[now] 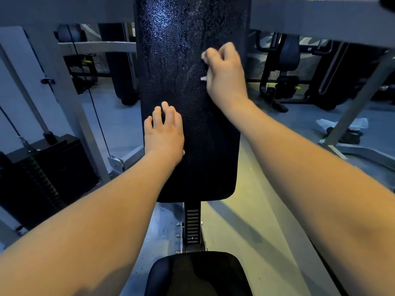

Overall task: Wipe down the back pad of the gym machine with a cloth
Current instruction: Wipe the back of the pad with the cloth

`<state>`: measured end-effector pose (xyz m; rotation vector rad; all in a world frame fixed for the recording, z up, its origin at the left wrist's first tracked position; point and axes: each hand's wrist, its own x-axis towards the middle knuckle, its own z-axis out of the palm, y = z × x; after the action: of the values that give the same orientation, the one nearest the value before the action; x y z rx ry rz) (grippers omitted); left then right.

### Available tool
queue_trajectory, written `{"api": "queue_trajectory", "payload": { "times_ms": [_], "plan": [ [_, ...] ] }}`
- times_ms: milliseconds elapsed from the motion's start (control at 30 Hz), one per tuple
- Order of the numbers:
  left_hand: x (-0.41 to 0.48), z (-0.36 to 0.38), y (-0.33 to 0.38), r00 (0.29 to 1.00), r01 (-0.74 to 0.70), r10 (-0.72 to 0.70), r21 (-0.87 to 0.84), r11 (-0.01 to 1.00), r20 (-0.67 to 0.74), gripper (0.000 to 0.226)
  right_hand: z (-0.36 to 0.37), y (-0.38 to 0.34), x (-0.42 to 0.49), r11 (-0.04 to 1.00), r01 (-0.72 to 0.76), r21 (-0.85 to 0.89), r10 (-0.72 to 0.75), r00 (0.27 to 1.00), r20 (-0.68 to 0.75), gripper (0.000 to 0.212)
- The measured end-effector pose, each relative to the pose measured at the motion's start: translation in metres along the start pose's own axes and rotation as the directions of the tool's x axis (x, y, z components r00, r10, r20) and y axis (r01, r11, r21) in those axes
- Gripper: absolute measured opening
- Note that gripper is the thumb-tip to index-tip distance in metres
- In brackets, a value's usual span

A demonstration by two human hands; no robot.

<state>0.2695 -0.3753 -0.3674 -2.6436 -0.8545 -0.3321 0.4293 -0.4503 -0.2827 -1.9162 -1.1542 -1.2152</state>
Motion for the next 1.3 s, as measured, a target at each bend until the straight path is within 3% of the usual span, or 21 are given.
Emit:
{"api": "queue_trajectory", "payload": {
  "times_ms": [67,133,200,267,333,400,467,533,600,633,700,767,833,900,967,1033,1100,1200,1300],
  "plan": [
    [0.0,0.0,0.0,1.0,0.004,-0.004,-0.003,1.0,-0.005,0.12,0.006,-0.014,-0.03,0.982,0.171,0.078,-0.18,0.975,0.127,0.032],
    [0.001,0.0,0.0,1.0,0.005,-0.005,-0.012,1.0,0.001,0.121,0.003,-0.013,-0.049,0.926,0.362,0.104,-0.376,0.884,0.279,0.036],
    [0.001,0.0,0.001,1.0,0.009,-0.009,-0.017,1.0,0.001,0.121,-0.006,-0.005,-0.034,0.885,0.461,0.059,-0.452,0.825,0.339,0.035],
    [0.0,0.0,0.002,1.0,0.011,-0.011,-0.007,1.0,-0.002,0.119,-0.007,0.004,-0.009,0.907,0.42,-0.012,-0.403,0.877,0.262,0.035],
    [0.0,-0.001,0.002,1.0,0.01,-0.01,-0.004,1.0,0.001,0.118,-0.005,-0.001,0.001,0.978,0.208,-0.021,-0.204,0.97,0.129,0.03],
    [-0.001,-0.002,0.002,1.0,0.011,-0.011,-0.009,1.0,0.001,0.118,0.004,-0.019,-0.013,0.996,0.078,0.043,-0.082,0.993,0.089,0.029],
    [-0.001,-0.002,0.001,1.0,0.012,-0.012,-0.011,1.0,-0.003,0.117,0.012,-0.035,-0.037,0.975,0.201,0.094,-0.214,0.962,0.169,0.037],
    [-0.001,-0.001,0.0,1.0,0.013,-0.013,-0.017,1.0,0.005,0.117,0.008,-0.03,-0.042,0.906,0.416,0.086,-0.422,0.86,0.286,0.037],
    [0.0,-0.001,0.001,1.0,0.012,-0.012,-0.007,1.0,0.004,0.118,0.001,-0.013,-0.019,0.87,0.493,0.018,-0.478,0.834,0.277,0.031],
    [0.0,-0.002,0.001,1.0,0.007,-0.007,-0.003,1.0,0.006,0.118,-0.002,-0.005,-0.005,0.895,0.445,-0.02,-0.429,0.874,0.226,0.029],
    [-0.001,-0.002,0.001,1.0,0.003,-0.003,-0.01,1.0,0.008,0.117,-0.003,0.0,0.014,0.979,0.199,-0.048,-0.194,0.977,0.091,0.024],
    [-0.001,-0.002,0.001,1.0,0.004,-0.004,-0.015,1.0,0.007,0.118,0.002,-0.013,0.004,0.998,0.058,0.009,-0.059,0.997,0.049,0.024],
    [-0.001,-0.002,0.0,1.0,0.004,-0.004,-0.018,1.0,0.005,0.119,0.009,-0.028,-0.025,0.985,0.156,0.075,-0.165,0.978,0.13,0.033],
    [0.0,-0.001,0.0,1.0,0.006,-0.006,-0.026,1.0,0.009,0.119,0.009,-0.028,-0.052,0.924,0.366,0.115,-0.383,0.884,0.268,0.035],
    [0.0,-0.001,-0.001,1.0,0.01,-0.01,-0.013,1.0,0.007,0.119,0.0,-0.012,-0.045,0.865,0.496,0.079,-0.491,0.802,0.341,0.033],
    [0.0,-0.001,0.0,1.0,0.01,-0.01,-0.001,1.0,0.005,0.119,-0.005,0.006,-0.023,0.883,0.47,0.007,-0.454,0.849,0.271,0.035],
    [0.0,-0.002,0.0,1.0,0.006,-0.006,-0.002,1.0,0.007,0.119,-0.008,0.013,-0.01,0.961,0.274,-0.03,-0.266,0.952,0.153,0.035],
    [-0.001,-0.001,0.0,1.0,0.014,-0.014,-0.008,1.0,0.0,0.121,0.0,-0.01,-0.038,0.996,0.078,0.05,-0.084,0.989,0.122,0.034],
    [-0.001,0.001,-0.001,1.0,0.021,-0.022,-0.021,1.0,-0.016,0.122,0.0,-0.022,-0.099,0.959,0.246,0.138,-0.276,0.918,0.284,0.032]
  ]
}}
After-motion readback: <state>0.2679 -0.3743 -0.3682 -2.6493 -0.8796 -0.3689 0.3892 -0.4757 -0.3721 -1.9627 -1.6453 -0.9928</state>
